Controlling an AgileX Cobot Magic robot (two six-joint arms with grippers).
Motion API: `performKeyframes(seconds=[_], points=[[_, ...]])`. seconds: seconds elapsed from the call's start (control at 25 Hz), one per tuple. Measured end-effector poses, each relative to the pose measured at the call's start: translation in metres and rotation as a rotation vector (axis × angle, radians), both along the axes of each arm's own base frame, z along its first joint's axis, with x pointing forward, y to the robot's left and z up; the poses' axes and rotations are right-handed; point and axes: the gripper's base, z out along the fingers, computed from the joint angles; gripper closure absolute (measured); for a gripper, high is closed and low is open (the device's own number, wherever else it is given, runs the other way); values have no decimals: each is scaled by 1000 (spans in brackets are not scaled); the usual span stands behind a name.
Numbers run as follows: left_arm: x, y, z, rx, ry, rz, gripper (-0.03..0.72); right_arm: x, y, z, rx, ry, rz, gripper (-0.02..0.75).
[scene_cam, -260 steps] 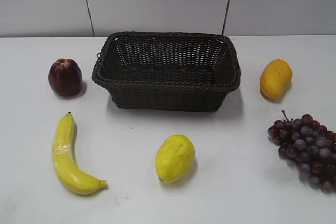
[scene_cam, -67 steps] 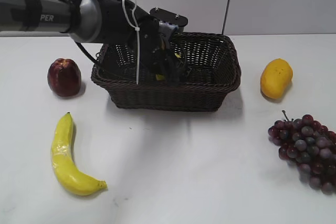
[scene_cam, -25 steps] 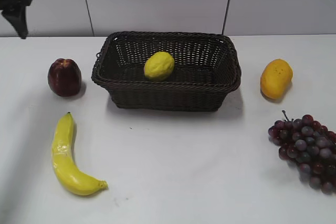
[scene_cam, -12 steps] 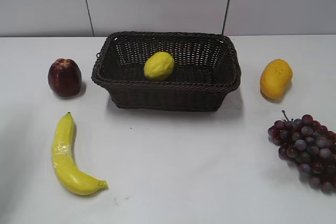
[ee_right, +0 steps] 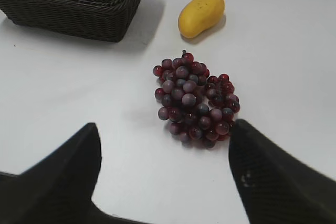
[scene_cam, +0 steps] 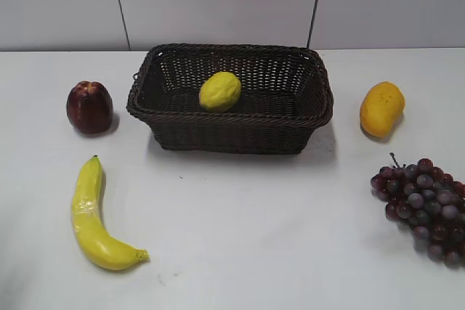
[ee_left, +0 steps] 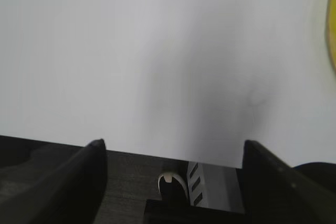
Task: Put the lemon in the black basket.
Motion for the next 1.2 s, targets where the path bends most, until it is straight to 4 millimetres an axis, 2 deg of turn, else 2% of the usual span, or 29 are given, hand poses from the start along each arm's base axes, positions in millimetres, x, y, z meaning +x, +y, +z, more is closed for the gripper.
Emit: performKeyframes(seconds=[0.28, 0.64, 1.2], points=[[-44, -1, -19, 2, -47, 4, 97, 0, 0, 0, 0, 0, 0, 167], [-81, -1, -36, 6, -184, 10, 97, 0, 0, 0, 0, 0, 0, 167], [-120, -1, -5, 10, -522, 13, 97, 0, 0, 0, 0, 0, 0, 167]])
